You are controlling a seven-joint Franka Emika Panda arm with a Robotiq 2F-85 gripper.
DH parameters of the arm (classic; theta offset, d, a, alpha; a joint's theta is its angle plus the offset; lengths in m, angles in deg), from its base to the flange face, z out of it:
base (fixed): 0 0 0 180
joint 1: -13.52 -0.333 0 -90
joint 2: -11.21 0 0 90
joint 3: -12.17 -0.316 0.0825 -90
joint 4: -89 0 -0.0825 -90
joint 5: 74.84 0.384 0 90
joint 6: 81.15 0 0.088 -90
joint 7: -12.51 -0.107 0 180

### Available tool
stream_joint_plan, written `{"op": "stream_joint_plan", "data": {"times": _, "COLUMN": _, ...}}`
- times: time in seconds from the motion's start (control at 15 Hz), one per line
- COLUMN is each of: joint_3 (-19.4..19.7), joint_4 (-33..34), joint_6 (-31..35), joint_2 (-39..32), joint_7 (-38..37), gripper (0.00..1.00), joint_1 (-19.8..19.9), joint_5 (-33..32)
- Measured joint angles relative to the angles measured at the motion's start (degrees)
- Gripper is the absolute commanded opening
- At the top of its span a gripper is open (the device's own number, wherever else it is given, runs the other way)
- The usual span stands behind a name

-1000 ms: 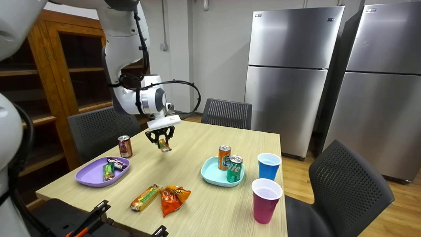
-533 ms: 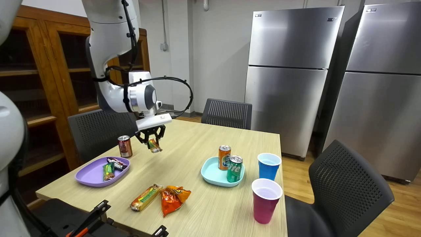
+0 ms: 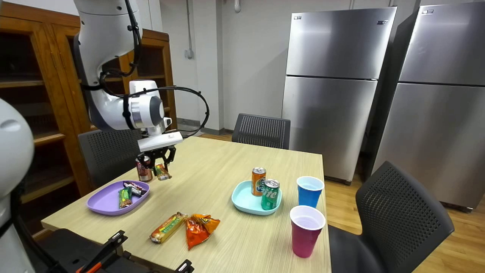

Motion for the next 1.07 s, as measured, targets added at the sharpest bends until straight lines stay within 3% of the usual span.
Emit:
{"op": "stream_joint_plan", "data": {"times": 0.67, "joint_3": -5.51, "joint_4": -2.25, "joint_6": -0.62, "joint_2": 0.28, "joint_7": -1.44, "gripper": 0.16, "joint_1": -3.3, "joint_5": 0.55}}
{"op": "stream_joint_plan", "data": {"times": 1.07, "joint_3": -10.04, "joint_4": -2.09, "joint_6": -5.25, "joint_2": 0.03, "joint_7": -1.72, "gripper": 0.16, "joint_1": -3.46, "joint_5": 6.35}}
